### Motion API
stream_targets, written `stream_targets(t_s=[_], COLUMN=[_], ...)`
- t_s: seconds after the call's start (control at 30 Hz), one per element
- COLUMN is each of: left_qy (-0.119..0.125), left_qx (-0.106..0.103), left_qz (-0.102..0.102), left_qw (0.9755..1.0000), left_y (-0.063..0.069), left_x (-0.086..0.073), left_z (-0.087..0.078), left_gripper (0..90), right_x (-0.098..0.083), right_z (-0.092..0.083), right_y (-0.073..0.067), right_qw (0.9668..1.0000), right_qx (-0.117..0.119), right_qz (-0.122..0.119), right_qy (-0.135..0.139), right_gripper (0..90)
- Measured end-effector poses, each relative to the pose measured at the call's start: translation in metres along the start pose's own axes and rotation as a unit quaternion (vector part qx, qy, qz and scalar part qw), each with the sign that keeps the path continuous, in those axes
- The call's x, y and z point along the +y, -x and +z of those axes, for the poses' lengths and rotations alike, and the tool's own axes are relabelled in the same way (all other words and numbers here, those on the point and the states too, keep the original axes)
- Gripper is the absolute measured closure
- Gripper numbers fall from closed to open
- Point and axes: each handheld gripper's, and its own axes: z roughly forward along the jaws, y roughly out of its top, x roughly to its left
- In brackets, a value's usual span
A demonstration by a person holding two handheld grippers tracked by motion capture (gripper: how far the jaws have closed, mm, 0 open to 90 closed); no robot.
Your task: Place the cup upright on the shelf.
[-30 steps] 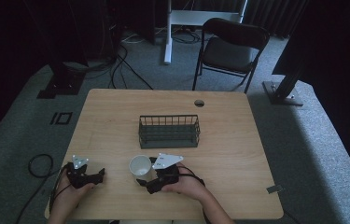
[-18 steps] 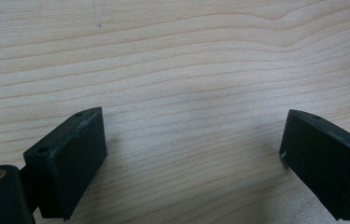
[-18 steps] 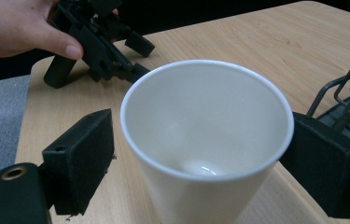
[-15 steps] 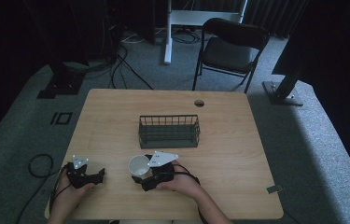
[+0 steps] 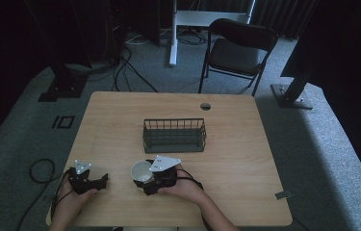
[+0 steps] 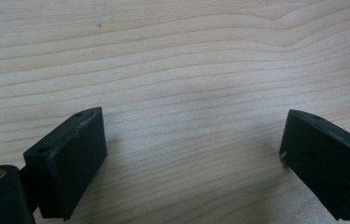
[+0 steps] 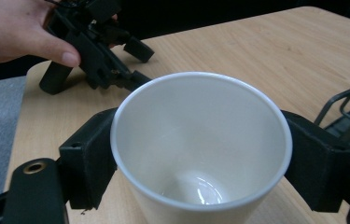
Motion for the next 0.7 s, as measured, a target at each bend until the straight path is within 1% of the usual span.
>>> stream_targets(t_s=[0.07, 0.23, 0.27, 0.33, 0.43, 0.47, 0.7], left_qy=[0.000, 0.000, 0.000, 0.000, 0.000, 0.000, 0.000], left_qx=[0.000, 0.000, 0.000, 0.000, 0.000, 0.000, 0.000], left_qz=[0.000, 0.000, 0.000, 0.000, 0.000, 0.000, 0.000], left_qw=[1.0000, 1.0000, 1.0000, 1.0000, 1.0000, 1.0000, 1.0000], left_y=[0.000, 0.000, 0.000, 0.000, 0.000, 0.000, 0.000], left_x=[0.000, 0.000, 0.000, 0.000, 0.000, 0.000, 0.000], left_z=[0.000, 0.000, 0.000, 0.000, 0.000, 0.000, 0.000], left_gripper=[7.6, 7.6, 7.6, 7.6, 7.6, 7.6, 7.6], right_x=[0.001, 0.005, 0.010, 0.012, 0.013, 0.015, 0.023], right_z=[0.000, -0.003, -0.005, -0.007, -0.009, -0.011, -0.017], right_y=[0.000, 0.001, 0.003, 0.004, 0.005, 0.006, 0.006], right_qw=[1.0000, 1.0000, 0.9999, 0.9999, 0.9999, 0.9999, 0.9999], right_qx=[0.000, -0.002, -0.005, -0.003, -0.005, -0.009, -0.006], right_qz=[-0.003, 0.005, 0.012, 0.015, 0.014, 0.013, 0.009], right_qy=[-0.001, 0.003, -0.001, -0.002, -0.001, 0.000, 0.005], right_gripper=[18.7, 18.8, 18.8, 18.8, 18.9, 18.9, 18.9])
